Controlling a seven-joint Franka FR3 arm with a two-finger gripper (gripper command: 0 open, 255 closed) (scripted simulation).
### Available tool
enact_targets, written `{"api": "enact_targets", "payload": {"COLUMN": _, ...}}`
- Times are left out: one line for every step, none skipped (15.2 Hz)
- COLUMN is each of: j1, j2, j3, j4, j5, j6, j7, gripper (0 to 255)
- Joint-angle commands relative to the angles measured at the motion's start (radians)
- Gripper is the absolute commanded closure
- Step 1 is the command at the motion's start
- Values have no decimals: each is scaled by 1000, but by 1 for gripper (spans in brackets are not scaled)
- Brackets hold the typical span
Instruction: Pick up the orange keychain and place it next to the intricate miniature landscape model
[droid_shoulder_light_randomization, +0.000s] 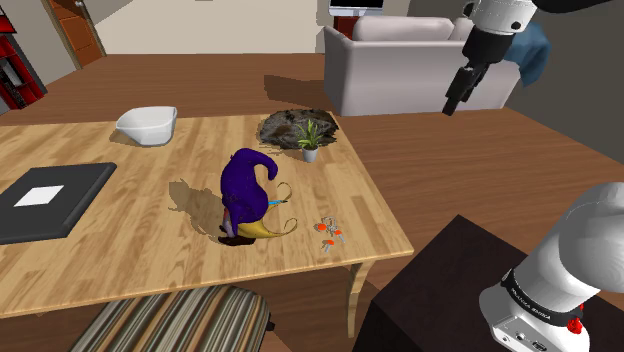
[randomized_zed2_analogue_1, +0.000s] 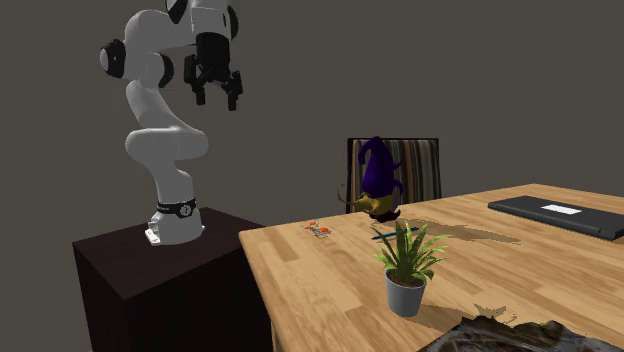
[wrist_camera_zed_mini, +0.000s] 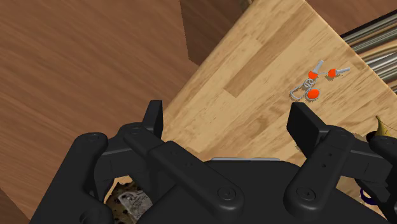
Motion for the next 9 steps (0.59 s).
{"api": "enact_targets", "payload": {"j1": 0, "j2": 0, "j3": 0, "j4": 0, "j5": 0, "j6": 0, "j7": 0, "gripper": 0}}
{"api": "enact_targets", "payload": {"j1": 3, "j2": 2, "j3": 12, "j4": -26, "j5": 10, "j6": 25, "j7": 22, "gripper": 0}}
{"api": "enact_targets", "payload": {"j1": 6, "j2": 6, "j3": 25, "j4": -50, "j5": 19, "j6": 51, "j7": 43, "gripper": 0}}
{"api": "enact_targets", "payload": {"j1": 9, "j2": 11, "j3": 37, "j4": -74, "j5": 29, "j6": 77, "j7": 65, "gripper": 0}}
{"api": "enact_targets", "payload": {"j1": 12, "j2": 18, "j3": 50, "j4": -96, "j5": 39, "j6": 104, "j7": 86, "gripper": 0}}
{"api": "enact_targets", "payload": {"j1": 16, "j2": 26, "j3": 63, "j4": -117, "j5": 49, "j6": 132, "j7": 108, "gripper": 0}}
{"api": "enact_targets", "payload": {"j1": 20, "j2": 36, "j3": 76, "j4": -137, "j5": 60, "j6": 159, "j7": 129, "gripper": 0}}
{"api": "enact_targets", "payload": {"j1": 24, "j2": 48, "j3": 90, "j4": -156, "j5": 70, "j6": 188, "j7": 150, "gripper": 0}}
{"api": "enact_targets", "payload": {"j1": 28, "j2": 62, "j3": 103, "j4": -173, "j5": 80, "j6": 217, "j7": 172, "gripper": 0}}
